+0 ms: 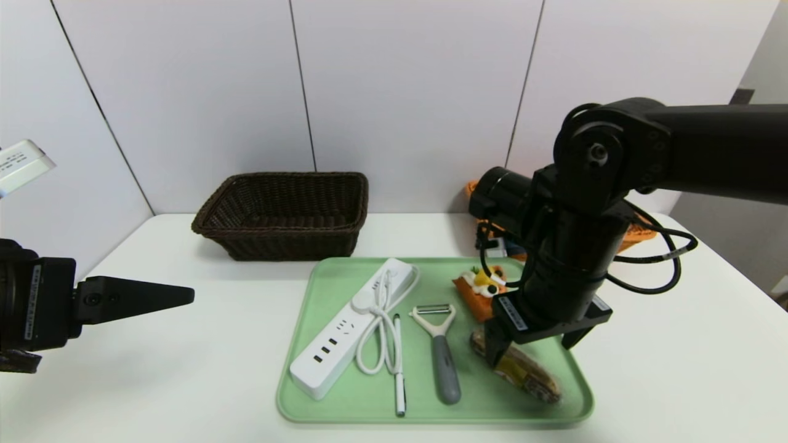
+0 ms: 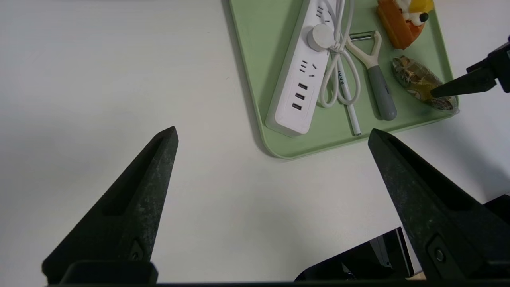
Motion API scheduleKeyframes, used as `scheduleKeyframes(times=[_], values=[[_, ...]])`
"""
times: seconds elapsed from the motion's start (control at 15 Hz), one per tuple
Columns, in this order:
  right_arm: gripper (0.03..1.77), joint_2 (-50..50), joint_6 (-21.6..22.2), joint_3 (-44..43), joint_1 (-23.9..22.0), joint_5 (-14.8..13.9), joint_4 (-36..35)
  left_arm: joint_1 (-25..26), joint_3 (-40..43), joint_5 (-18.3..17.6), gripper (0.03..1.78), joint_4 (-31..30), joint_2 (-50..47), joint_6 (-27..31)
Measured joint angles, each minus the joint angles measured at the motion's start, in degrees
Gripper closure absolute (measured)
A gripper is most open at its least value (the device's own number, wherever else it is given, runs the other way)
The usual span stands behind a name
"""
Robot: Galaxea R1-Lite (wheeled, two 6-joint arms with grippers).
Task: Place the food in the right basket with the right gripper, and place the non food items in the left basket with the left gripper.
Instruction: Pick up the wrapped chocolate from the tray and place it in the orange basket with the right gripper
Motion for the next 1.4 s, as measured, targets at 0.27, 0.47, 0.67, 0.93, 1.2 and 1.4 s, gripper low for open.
scheduleKeyframes(times=[0.27,0.47,0.67,0.93,1.2,1.4], values=[[0.09,2.56,0.29,2.96,0.04,-1.6,-4.24,-0.24,0.11,-0.04,0.12,-0.26,1.01,0.02],[0.09,3.91,0.44,4.22,0.04,-1.85,-6.78,-0.3,-0.07,-0.13,0.12,-0.3,1.27,0.02],[0.09,4.3,0.44,4.72,0.28,-2.89,-7.13,-0.35,-0.05,-0.24,0.12,-0.28,1.32,0.0],[0.09,4.55,0.6,5.49,0.41,-2.73,-7.22,-0.33,-0.1,-0.26,0.12,-0.37,1.29,0.02],[0.5,4.02,0.71,6.79,0.8,-2.76,-7.3,-0.33,-0.18,-0.35,0.12,-0.37,1.29,-0.05],[0.89,3.78,0.71,7.28,0.95,-2.69,-7.35,-0.33,-0.18,-0.35,0.12,-0.41,1.29,-0.13]])
